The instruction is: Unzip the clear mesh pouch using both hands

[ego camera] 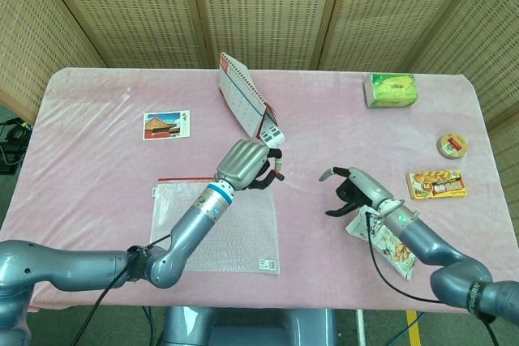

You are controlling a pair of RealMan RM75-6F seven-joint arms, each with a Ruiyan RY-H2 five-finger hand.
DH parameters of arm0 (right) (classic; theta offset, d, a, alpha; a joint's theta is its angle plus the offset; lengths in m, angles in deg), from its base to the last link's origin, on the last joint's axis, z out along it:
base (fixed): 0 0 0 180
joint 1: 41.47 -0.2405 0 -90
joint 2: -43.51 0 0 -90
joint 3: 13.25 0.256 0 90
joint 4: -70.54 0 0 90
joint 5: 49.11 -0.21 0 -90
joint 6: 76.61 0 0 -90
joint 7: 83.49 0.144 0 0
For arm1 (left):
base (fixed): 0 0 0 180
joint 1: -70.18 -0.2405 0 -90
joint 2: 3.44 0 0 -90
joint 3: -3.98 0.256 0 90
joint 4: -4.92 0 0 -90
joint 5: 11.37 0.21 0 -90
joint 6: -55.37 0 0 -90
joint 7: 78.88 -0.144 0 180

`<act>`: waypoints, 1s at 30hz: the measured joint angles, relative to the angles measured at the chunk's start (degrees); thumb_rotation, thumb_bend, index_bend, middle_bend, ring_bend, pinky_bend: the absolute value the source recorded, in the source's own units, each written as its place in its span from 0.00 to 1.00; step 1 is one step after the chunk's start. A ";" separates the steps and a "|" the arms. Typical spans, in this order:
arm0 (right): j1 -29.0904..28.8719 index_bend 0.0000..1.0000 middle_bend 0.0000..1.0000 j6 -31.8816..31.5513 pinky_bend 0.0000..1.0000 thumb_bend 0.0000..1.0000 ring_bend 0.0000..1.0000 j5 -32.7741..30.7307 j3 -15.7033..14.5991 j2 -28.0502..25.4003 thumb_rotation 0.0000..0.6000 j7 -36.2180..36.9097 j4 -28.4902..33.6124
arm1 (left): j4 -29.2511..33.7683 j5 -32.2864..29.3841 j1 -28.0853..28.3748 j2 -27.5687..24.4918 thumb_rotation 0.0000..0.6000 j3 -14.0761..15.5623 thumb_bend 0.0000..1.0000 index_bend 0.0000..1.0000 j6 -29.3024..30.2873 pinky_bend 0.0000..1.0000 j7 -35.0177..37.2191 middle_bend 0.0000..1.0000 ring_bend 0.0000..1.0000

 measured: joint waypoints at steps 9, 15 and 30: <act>-4.43 0.40 0.99 2.63 1.00 0.07 0.97 -9.19 1.77 5.54 1.00 0.04 -0.73 | -0.92 -1.42 1.14 2.00 1.00 -0.99 0.74 0.88 1.40 1.00 0.66 0.94 0.94; -6.71 0.43 0.99 1.11 1.00 0.11 0.97 -15.63 2.65 9.77 1.00 -1.14 -1.81 | -1.04 -2.70 1.54 2.76 1.00 -1.40 0.74 0.88 2.15 1.00 0.66 0.94 0.94; -8.80 0.61 0.99 -3.99 1.00 0.29 0.97 -27.09 2.71 14.44 1.00 -6.24 -2.94 | 1.13 -3.79 1.28 1.51 1.00 -2.04 0.74 0.88 2.56 1.00 2.06 0.94 0.94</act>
